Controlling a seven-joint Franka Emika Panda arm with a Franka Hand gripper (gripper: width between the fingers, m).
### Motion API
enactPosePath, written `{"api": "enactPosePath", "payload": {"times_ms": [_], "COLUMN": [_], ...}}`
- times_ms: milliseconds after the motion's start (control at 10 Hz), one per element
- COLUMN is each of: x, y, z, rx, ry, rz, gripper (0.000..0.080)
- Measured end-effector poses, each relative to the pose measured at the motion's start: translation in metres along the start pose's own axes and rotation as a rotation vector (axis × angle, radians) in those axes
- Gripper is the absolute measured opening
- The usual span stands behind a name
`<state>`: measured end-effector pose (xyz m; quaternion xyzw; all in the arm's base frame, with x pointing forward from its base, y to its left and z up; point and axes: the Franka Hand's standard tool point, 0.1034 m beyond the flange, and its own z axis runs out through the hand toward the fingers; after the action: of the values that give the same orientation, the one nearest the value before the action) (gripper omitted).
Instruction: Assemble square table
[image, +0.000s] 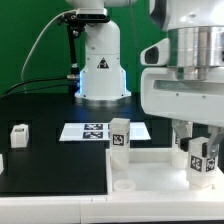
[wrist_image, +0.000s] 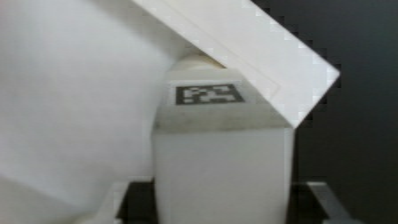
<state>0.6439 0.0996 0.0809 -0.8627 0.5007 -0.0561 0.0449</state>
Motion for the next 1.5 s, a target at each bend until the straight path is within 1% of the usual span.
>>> {"api": "enactPosePath", "payload": {"times_ms": [400,500,600,700,800,900,1000,1100,1200,1300,1400,1500], "x": [0.001,0.001,0.001,0.0,-0.001,-0.002,-0.002,-0.002,-0.003,-0.006,-0.012,-0.02], "y": [0.003,0.005,0.007,0.008,0.01,0.011,0.01,0.011,0.011,0.009,0.004,0.002], "z": [0.0,0.001,0.001,0.001,0.002,0.002,0.002,0.002,0.003,0.003,0.003,0.005], "rx": [-0.009,-0.016,-0.017,-0.014,-0.005,0.0,0.0,0.0,-0.001,0.009,0.03,0.04], "ry": [0.002,-0.015,-0.032,-0.051,-0.084,-0.104,-0.103,-0.103,-0.103,-0.09,-0.083,-0.081], "rz": [0.235,0.406,0.567,0.69,0.828,0.883,0.861,0.844,0.841,0.657,0.468,0.331], "gripper": [0.0285,0.0285,0.0285,0.0285,0.0285,0.0285,0.0285,0.0343,0.0525,0.0525,0.0624,0.0642]}}
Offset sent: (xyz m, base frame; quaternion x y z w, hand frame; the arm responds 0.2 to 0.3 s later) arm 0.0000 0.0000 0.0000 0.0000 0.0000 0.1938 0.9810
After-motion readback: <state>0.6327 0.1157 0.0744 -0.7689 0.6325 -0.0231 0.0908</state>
